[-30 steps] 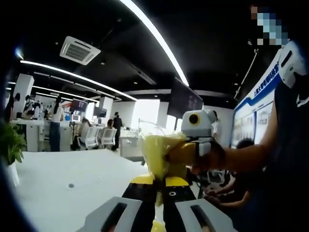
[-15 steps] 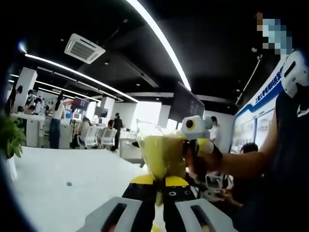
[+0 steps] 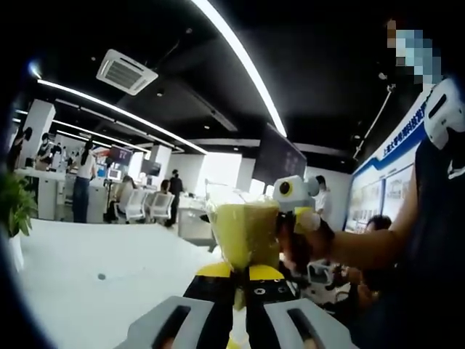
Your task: Compare the silicone blocks by pressing each to a similar depth, holding the contact briefly, and releasing to observe deformation and rebound differences across the visible hardness samples.
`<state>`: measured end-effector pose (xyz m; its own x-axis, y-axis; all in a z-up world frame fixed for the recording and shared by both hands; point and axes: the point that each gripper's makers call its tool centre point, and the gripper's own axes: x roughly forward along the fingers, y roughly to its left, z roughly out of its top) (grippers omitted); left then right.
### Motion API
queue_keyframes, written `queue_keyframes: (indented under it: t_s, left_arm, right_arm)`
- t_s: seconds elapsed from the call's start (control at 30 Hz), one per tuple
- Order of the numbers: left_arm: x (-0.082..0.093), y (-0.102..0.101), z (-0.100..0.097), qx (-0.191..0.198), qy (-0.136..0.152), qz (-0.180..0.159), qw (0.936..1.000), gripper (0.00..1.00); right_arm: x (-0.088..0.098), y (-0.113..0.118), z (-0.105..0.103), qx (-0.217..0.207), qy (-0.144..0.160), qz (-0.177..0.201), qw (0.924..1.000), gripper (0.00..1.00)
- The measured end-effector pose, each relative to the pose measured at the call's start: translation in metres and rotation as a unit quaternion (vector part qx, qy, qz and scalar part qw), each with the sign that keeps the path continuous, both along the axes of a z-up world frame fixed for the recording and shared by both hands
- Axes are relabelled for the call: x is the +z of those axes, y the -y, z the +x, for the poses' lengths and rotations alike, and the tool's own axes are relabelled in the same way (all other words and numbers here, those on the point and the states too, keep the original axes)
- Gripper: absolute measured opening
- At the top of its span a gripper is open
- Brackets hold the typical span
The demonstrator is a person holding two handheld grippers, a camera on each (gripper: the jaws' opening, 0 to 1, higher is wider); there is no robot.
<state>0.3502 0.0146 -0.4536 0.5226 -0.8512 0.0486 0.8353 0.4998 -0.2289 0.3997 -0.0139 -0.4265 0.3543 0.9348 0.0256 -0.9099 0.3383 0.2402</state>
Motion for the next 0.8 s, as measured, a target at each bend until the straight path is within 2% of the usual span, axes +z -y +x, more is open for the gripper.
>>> queue_keyframes:
  t_s: [0.27, 0.4, 0.5, 0.8]
  left_arm:
    - [0.000, -0.002, 0.004, 0.002, -0.008, -0.004, 1.0000, 0.02]
    - [0.000, -0.007, 0.009, 0.006, -0.024, -0.013, 0.9996, 0.02]
    - [-0.001, -0.011, 0.012, 0.008, -0.050, -0.021, 0.9985, 0.02]
    - [-0.004, -0.016, 0.020, 0.011, -0.072, -0.019, 0.9971, 0.02]
  right_arm:
    - [0.001, 0.006, 0.002, -0.011, 0.004, 0.001, 0.9999, 0.97]
    - [-0.001, 0.014, 0.004, -0.022, 0.005, -0.001, 0.9997, 0.97]
    - [-0.006, 0.022, 0.005, -0.036, 0.008, -0.007, 0.9993, 0.97]
    - [-0.024, 0.053, 0.007, -0.075, 0.000, -0.013, 0.9971, 0.97]
